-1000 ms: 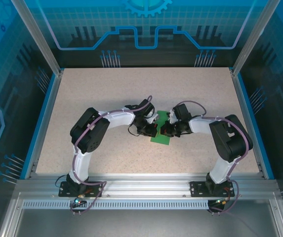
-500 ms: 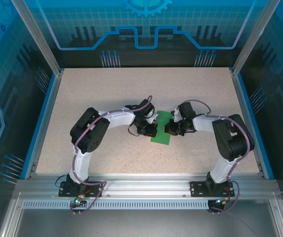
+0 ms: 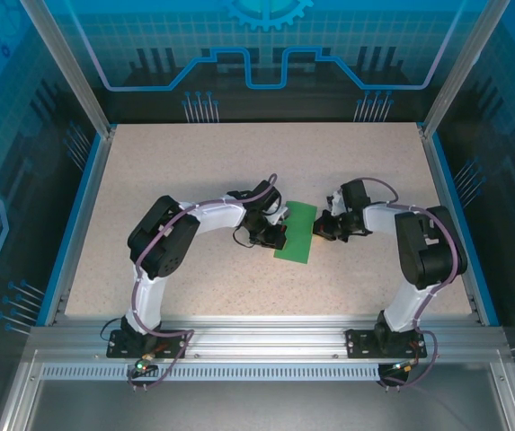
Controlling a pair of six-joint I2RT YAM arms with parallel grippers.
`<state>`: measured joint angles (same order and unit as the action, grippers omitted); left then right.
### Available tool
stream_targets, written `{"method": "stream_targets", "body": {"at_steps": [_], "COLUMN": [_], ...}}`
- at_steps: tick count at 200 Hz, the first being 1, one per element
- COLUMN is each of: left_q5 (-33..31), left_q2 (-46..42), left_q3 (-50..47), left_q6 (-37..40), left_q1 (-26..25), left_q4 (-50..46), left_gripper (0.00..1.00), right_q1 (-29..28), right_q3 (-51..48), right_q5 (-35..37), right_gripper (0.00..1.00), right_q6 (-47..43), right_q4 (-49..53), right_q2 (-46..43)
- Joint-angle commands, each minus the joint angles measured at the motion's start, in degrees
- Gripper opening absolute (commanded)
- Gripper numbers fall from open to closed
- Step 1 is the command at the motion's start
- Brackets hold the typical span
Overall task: Fold a paper plane with a square sheet of paper (fold left side to right side)
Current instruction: Fold the triangle a second time at the center of the table, then turn over the paper at the center of the table.
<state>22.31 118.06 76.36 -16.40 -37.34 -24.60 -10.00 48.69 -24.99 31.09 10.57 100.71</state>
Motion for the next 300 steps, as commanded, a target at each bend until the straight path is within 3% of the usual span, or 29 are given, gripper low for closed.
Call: {"method": "stream_targets", "body": {"at_steps": [1,31,65,94,127,165,251,300], "left_q5": [-4.7,-2.9,0.6,0.2,0.3,4.6,14.4,17.2], "left_q2": [3.2,1.8,-3.3,-9.1,-14.0,-15.1,-3.6,-1.0], "left_q3": [-1.9,-1.9,-1.8,-3.5,-8.2,-12.6,-6.3,-4.0], "left_q6": [1.4,1.1,0.0,-1.3,-4.8,-9.1,-9.8,-10.0], "left_q1": [-0.2,-0.3,0.0,0.9,3.9,7.0,7.0,6.9], "left_q4": [-5.7,-4.4,-1.8,0.2,4.5,11.0,15.0,16.9], "left_gripper": [0.00,0.01,0.14,0.29,0.38,0.47,0.46,0.32], "right_q1": [2.0,2.5,3.6,3.9,2.6,-0.2,-1.5,-1.5], "right_q3": [1.4,1.1,-2.3,-6.1,-9.7,-10.2,-9.9,-10.3], "right_q5": [2.7,2.0,0.0,-4.6,-9.2,-9.1,-8.2,-7.9], "right_gripper": [0.04,0.05,0.14,0.29,0.39,0.41,0.41,0.42], "right_q6": [-0.9,-0.7,0.7,3.1,6.9,9.2,9.6,9.3], "right_q4": [1.0,0.9,-1.0,-4.7,-9.2,-10.6,-10.5,-10.2], "right_q2": [0.8,-2.4,-8.0,-11.2,-11.8,-9.9,-8.7,-8.8]}}
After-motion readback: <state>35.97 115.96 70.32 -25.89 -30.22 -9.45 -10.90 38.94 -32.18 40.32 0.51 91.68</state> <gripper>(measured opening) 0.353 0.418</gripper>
